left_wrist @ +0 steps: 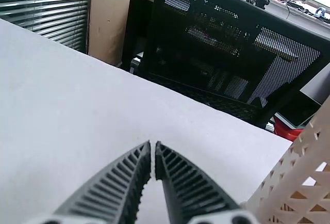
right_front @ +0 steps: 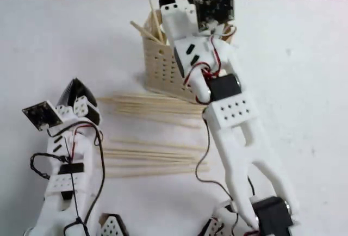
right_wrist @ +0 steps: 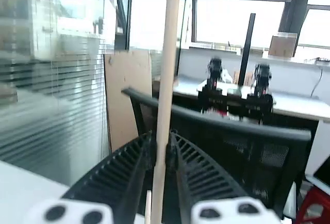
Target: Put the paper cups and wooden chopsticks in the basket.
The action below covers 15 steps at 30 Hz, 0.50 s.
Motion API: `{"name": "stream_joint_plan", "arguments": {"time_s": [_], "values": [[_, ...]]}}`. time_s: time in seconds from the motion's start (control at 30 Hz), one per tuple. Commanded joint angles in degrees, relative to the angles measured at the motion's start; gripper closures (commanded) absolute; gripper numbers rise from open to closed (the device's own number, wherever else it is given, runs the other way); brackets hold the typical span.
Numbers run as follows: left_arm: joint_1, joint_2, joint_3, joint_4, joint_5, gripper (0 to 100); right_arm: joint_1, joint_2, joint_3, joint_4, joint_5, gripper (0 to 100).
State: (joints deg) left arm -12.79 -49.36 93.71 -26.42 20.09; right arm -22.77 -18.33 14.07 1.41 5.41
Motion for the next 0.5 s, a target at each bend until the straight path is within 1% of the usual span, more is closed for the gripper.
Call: {"name": "stream_joint_plan", "arguments": {"time_s": [0.0,0.4,0.47], "values": [[0.40,-1.19,-0.97,-1.49,0.18,95,0.40,-4.70,-0.26,-1.01,-0.88,98.2],[0.40,-1.19,-0.97,-1.49,0.18,95,0.40,-4.79,-0.26,-0.31,-0.53,98.0],[0.40,-1.19,-0.97,-1.49,0.18,95,0.40,-4.79,-0.26,-0.31,-0.53,96.7]]}}
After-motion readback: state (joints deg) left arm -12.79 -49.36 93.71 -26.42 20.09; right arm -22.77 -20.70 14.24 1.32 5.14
